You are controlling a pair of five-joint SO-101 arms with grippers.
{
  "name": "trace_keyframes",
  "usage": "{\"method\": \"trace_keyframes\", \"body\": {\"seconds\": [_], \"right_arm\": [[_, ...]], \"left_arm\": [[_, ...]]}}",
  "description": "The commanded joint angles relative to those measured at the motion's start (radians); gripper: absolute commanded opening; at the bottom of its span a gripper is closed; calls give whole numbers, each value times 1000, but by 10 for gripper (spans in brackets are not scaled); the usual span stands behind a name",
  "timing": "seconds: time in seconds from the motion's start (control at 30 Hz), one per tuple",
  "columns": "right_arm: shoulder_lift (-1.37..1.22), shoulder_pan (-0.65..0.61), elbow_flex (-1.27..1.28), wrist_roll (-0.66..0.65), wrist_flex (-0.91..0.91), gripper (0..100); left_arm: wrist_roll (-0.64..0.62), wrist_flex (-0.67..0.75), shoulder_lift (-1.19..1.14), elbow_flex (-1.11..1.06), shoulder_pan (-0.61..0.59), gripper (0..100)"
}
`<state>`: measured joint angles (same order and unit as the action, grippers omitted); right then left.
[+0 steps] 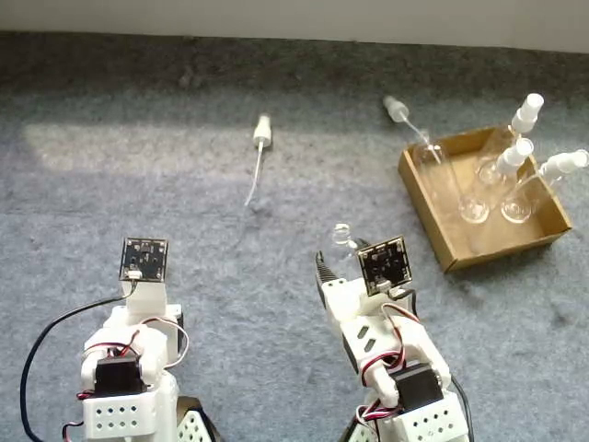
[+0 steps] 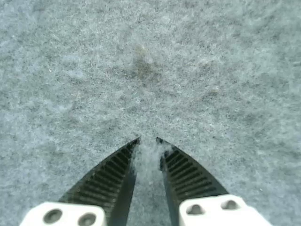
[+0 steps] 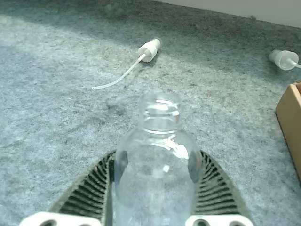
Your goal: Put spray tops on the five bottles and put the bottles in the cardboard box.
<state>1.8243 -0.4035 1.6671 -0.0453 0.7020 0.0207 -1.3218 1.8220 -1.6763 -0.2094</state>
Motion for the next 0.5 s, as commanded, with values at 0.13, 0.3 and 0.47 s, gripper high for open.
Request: {"method": "trace_keyframes", "body": {"seconds": [0.13, 0.3, 0.47], "right_arm": [[7, -5, 153, -11, 2, 80], [7, -5, 153, -11, 2, 80], [7, -5, 153, -11, 2, 80]], "left_arm": [[-6, 75, 7, -19, 22, 7], [-6, 94, 5, -19, 24, 7], [-6, 114, 5, -19, 13, 7]]}}
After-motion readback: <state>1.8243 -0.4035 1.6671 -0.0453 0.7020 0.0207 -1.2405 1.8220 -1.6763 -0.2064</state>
